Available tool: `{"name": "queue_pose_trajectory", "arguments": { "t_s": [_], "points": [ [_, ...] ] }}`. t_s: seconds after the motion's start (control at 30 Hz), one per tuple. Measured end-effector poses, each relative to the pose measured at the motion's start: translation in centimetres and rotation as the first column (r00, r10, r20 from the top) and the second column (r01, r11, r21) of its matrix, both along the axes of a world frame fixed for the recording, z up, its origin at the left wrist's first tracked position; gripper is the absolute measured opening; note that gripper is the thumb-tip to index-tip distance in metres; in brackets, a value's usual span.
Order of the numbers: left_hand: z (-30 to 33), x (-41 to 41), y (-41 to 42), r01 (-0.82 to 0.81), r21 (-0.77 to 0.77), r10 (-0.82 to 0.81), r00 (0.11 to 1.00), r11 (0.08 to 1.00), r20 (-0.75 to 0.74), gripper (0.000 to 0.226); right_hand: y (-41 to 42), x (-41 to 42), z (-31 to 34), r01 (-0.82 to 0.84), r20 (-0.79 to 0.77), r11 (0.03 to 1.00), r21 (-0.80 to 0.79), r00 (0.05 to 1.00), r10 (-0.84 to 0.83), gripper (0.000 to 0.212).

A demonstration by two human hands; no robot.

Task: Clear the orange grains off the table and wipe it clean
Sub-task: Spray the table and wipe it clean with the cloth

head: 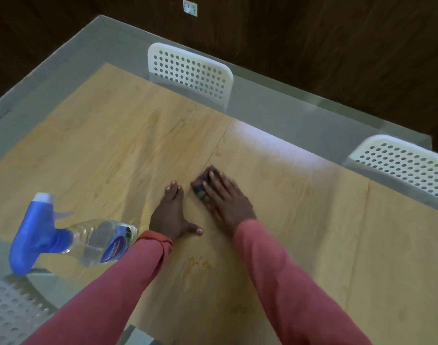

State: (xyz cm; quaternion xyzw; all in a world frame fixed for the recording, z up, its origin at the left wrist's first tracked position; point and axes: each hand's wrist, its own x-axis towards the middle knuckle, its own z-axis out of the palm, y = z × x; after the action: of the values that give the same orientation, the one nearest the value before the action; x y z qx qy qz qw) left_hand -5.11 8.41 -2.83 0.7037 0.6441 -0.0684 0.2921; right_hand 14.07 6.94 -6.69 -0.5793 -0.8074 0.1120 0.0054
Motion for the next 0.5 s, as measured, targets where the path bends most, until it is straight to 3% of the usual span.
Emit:
{"name": "queue_pose_trajectory", "arguments": {
  "t_s": [0.13,0.3,0.4,0.5],
  "points": [
    [0.1,-0.1,0.1,0.019,-0.023,-0.019,1.0,1.0,-0.002,0.145,-6.8,7.7,-0.5,0.215,-0.035,0.976,0.029,0.976,-0.214,0.058],
    [-0.2,0.0,0.1,0.008,-0.011,-0.008,1.0,1.0,-0.007,0.146,4.8,14.2,0.6,0.588,0.055,0.808,-0.018,0.808,-0.587,0.064],
    [-0.2,0.0,0.1,0.017,-0.009,-0.017,1.0,1.0,-0.008,0.145,11.2,9.3,0.5,0.497,0.035,0.867,-0.016,0.867,-0.496,0.063],
    [-0.1,-0.1,0.1,0.011,-0.002,-0.011,1.0,1.0,0.002,0.145,7.9,1.2,0.3,0.209,0.026,0.977,-0.039,0.978,-0.208,0.06]
  ]
}}
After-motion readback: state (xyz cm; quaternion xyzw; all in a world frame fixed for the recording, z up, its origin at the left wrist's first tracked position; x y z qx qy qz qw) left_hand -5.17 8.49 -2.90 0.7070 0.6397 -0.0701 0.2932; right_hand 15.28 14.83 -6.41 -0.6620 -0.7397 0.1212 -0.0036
